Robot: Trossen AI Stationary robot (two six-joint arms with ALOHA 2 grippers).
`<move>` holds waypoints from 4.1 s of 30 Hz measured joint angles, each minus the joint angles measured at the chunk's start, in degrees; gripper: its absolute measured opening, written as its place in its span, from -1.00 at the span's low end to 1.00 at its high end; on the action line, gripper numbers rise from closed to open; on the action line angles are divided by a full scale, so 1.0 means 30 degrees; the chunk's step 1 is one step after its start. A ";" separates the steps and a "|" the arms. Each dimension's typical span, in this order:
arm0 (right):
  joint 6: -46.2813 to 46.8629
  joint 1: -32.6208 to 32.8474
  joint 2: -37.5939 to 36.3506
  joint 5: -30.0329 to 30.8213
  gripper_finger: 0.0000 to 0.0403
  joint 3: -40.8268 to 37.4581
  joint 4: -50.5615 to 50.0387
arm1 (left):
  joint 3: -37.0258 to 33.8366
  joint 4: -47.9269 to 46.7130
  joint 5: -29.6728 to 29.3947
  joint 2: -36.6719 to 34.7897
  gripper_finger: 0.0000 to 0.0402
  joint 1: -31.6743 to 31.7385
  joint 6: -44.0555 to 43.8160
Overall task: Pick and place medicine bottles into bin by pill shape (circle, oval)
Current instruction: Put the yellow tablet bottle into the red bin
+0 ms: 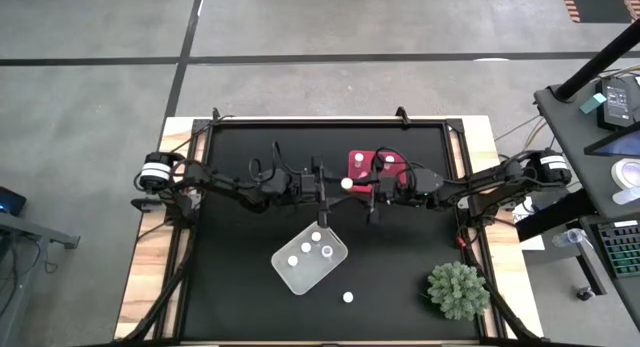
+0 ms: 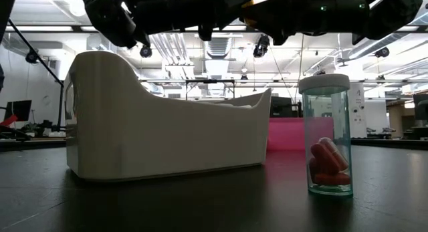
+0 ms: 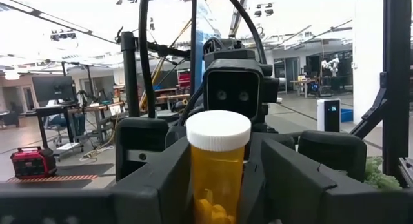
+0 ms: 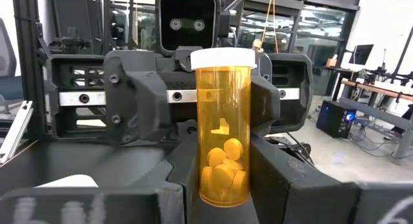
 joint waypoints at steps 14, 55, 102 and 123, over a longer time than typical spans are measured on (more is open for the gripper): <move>0.0166 0.0015 0.0000 -0.0077 -0.51 -0.0022 -0.0066 | -0.0173 -0.0155 -0.0022 -0.0032 -0.51 0.0015 0.0007; 0.2154 0.0430 -0.3801 0.0403 0.18 0.2597 -1.0032 | -0.0261 -0.7440 -0.0508 -0.2519 -0.57 -0.0036 0.1514; -0.0541 0.0896 -0.1639 0.1517 -0.45 0.4787 -1.2560 | -0.0254 -0.8371 -0.1209 -0.2519 -0.52 -0.0021 0.1501; -0.0271 0.0889 -0.1647 0.1454 -0.43 0.4787 -1.2716 | -0.0254 -0.8262 -0.0911 -0.2527 -0.29 -0.0021 0.1530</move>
